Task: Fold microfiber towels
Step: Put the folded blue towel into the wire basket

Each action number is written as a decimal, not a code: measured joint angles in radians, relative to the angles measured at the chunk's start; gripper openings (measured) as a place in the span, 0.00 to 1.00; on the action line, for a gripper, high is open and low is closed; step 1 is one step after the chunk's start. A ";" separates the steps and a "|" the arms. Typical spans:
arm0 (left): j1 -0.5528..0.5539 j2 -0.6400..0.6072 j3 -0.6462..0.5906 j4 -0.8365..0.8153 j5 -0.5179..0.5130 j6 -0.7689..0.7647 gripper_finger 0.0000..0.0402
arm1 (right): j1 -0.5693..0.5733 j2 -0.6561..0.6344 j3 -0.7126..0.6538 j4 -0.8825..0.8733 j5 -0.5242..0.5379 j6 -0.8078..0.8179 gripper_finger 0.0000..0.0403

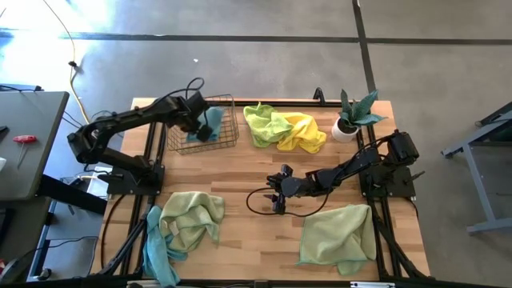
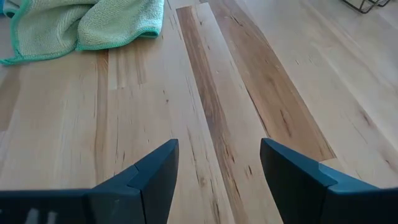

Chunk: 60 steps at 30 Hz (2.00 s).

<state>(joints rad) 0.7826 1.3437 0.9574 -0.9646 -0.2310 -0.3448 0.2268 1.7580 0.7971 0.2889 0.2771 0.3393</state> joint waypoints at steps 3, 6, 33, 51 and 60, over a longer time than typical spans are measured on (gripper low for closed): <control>0.021 0.000 -0.029 0.000 -0.041 -0.001 0.00 | 0.000 0.000 0.000 0.000 0.000 0.000 0.55; 0.033 0.000 -0.030 0.004 -0.082 -0.018 0.00 | 0.000 0.000 0.000 0.000 0.000 0.000 0.55; -0.050 0.000 0.195 0.132 0.142 -0.096 0.00 | 0.000 0.000 0.000 0.000 0.000 0.000 0.55; -0.044 0.000 0.141 0.057 0.047 -0.115 0.00 | 0.000 0.000 0.000 0.000 0.000 0.000 0.55; -0.044 0.000 0.198 0.258 0.229 -0.142 0.00 | 0.000 0.000 0.000 0.000 0.000 0.000 0.55</control>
<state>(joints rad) 0.7383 1.3441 1.1557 -0.7064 -0.0019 -0.4868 0.2268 1.7580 0.7967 0.2890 0.2775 0.3394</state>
